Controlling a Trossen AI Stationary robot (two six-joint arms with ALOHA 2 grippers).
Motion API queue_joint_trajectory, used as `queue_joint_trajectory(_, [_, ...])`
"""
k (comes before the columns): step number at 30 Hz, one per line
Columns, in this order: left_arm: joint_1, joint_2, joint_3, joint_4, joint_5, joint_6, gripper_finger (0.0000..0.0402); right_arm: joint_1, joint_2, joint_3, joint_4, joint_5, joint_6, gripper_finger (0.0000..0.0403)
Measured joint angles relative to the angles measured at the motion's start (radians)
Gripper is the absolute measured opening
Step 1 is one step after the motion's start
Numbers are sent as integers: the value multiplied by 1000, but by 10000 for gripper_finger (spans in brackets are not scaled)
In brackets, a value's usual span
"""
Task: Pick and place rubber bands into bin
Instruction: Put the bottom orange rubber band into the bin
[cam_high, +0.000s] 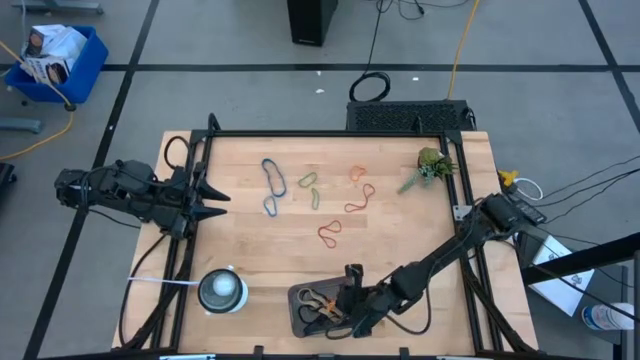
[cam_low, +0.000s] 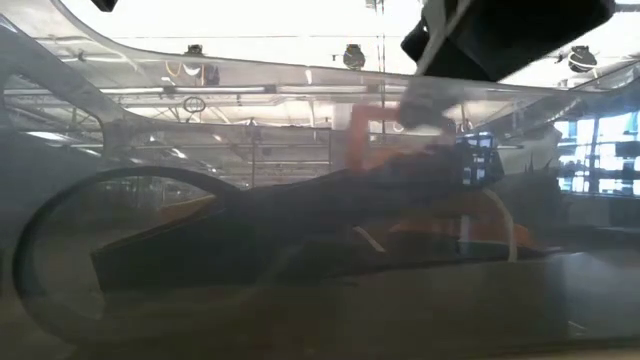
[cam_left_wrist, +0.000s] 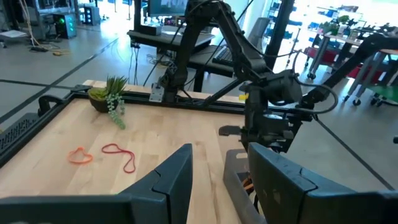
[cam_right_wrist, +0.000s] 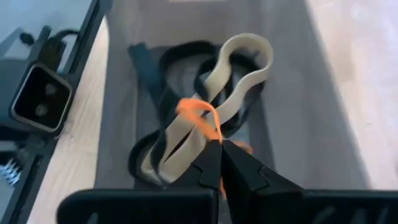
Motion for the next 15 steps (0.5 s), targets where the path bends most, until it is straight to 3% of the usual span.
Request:
queue_joint_trajectory(7, [0, 0, 0, 0, 0, -1, 161, 1, -1, 1, 0, -29, -3, 34])
queue_joint_trajectory(15, [0, 0, 0, -1, 0, -1, 161, -9, -20, 1, -7, -29, -13, 115])
